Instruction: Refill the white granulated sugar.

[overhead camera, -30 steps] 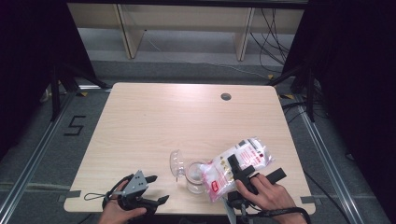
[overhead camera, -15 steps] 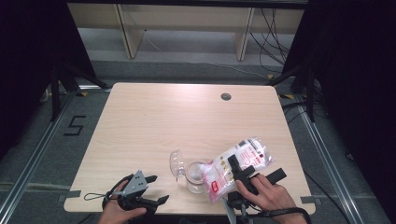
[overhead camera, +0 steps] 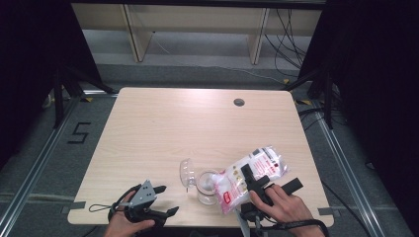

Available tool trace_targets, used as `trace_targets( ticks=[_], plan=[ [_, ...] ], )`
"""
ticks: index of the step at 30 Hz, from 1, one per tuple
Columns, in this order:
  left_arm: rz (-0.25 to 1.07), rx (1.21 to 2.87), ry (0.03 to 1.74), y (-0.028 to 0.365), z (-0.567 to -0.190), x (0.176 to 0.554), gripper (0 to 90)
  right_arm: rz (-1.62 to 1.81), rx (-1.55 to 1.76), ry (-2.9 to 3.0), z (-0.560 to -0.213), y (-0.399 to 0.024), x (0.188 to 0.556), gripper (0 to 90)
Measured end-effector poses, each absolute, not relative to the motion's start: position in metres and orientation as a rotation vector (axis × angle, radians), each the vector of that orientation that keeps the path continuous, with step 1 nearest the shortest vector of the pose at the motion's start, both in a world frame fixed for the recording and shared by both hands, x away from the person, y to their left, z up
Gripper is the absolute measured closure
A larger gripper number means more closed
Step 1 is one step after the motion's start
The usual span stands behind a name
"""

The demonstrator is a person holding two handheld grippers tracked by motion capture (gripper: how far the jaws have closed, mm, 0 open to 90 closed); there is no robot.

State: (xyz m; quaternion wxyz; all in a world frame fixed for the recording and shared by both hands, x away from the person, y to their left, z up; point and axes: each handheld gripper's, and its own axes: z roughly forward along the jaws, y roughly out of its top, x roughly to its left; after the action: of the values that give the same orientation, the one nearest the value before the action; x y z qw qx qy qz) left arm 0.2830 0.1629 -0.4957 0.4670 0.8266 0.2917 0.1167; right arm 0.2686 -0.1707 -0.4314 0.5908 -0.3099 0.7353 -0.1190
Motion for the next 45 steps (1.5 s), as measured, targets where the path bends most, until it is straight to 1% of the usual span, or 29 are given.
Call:
trace_targets(
  ticks=[3, 4, 5, 7, 8, 12, 13, 14, 15, 21, 24, 45],
  plan=[
    [0.287, 2.029, 0.713, 0.163, -0.496, 0.283, 19.9, -0.282, -0.734, 1.693, -0.43, -0.171, 0.268, 57.5],
    [0.286, 2.028, 0.716, 0.163, -0.496, 0.283, 19.9, -0.313, -0.911, 1.665, -0.425, -0.163, 0.274, 57.5],
    [0.286, 2.028, 0.716, 0.163, -0.496, 0.283, 19.9, -0.33, -1.013, 1.642, -0.422, -0.157, 0.277, 57.5],
    [0.285, 2.028, 0.717, 0.163, -0.496, 0.283, 19.9, -0.326, -1.006, 1.645, -0.422, -0.158, 0.276, 57.6],
    [0.286, 2.028, 0.716, 0.163, -0.496, 0.283, 19.9, -0.265, -0.7, 1.72, -0.431, -0.171, 0.267, 57.6],
    [0.288, 2.03, 0.712, 0.163, -0.496, 0.283, 19.9, -0.253, -0.7, 1.709, -0.432, -0.171, 0.268, 57.7],
    [0.285, 2.028, 0.717, 0.163, -0.496, 0.283, 19.9, -0.278, -0.859, 1.677, -0.426, -0.165, 0.273, 57.7],
    [0.285, 2.028, 0.717, 0.163, -0.496, 0.283, 19.9, -0.246, -0.69, 1.71, -0.432, -0.173, 0.267, 57.8],
    [0.285, 2.027, 0.717, 0.163, -0.496, 0.283, 19.9, -0.259, -0.749, 1.696, -0.43, -0.17, 0.269, 57.8],
    [0.285, 2.028, 0.717, 0.163, -0.496, 0.283, 19.9, -0.241, -0.699, 1.705, -0.43, -0.172, 0.267, 57.9],
    [0.29, 2.03, 0.711, 0.163, -0.496, 0.283, 20.0, -0.242, -0.738, 1.697, -0.429, -0.17, 0.268, 58.0],
    [0.291, 2.031, 0.71, 0.163, -0.495, 0.283, 20.0, -0.235, -0.702, 1.709, -0.429, -0.173, 0.267, 58.4]
  ],
)
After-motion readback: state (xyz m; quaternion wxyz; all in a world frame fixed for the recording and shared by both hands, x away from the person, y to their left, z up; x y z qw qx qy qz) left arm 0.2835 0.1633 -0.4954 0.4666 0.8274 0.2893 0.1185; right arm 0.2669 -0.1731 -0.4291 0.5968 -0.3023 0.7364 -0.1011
